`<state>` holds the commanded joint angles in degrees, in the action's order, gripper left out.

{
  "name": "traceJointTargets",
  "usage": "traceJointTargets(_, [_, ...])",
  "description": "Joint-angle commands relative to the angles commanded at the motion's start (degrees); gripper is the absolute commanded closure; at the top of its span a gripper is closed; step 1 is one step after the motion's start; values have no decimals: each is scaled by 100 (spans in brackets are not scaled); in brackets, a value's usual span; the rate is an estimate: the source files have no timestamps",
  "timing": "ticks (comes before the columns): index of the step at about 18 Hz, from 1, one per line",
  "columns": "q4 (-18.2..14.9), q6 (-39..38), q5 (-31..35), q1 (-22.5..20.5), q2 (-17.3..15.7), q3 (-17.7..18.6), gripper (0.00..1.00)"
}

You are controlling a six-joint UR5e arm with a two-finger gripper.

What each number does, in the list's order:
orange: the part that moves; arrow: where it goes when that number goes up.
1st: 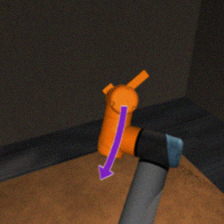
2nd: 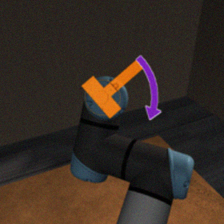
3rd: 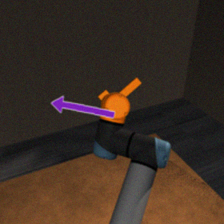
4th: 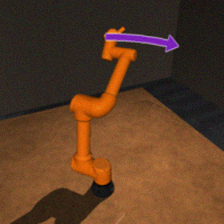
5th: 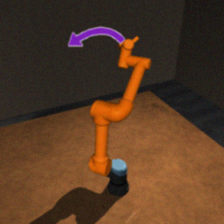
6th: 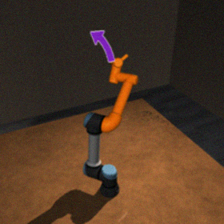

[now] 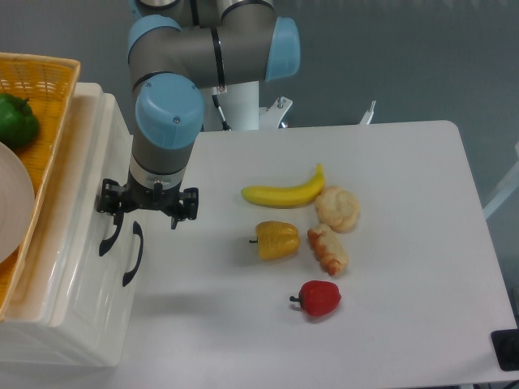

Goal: Slide the top white drawer open

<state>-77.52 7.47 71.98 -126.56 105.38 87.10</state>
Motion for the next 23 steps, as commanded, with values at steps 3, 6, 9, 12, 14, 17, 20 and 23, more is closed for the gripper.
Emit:
traceJointTargets(3, [-44, 9, 0, -9, 0, 9, 0])
traceJointTargets(6, [-70, 9, -97, -35, 9, 9, 0])
traceJointTargets(9, [-79, 0, -158, -35, 26, 17, 0])
traceJointTargets(12, [-79, 0, -176, -35, 35, 26, 0])
traceJointTargets(14, [-79, 0, -176, -26, 35, 53, 0])
traceJointTargets(17, [-79, 0, -176, -35, 35, 61, 0])
traceJointTargets(20, [-79, 0, -176, -26, 35, 70, 0])
traceJointTargets(23, [-114, 0, -167, -26, 35, 70, 0])
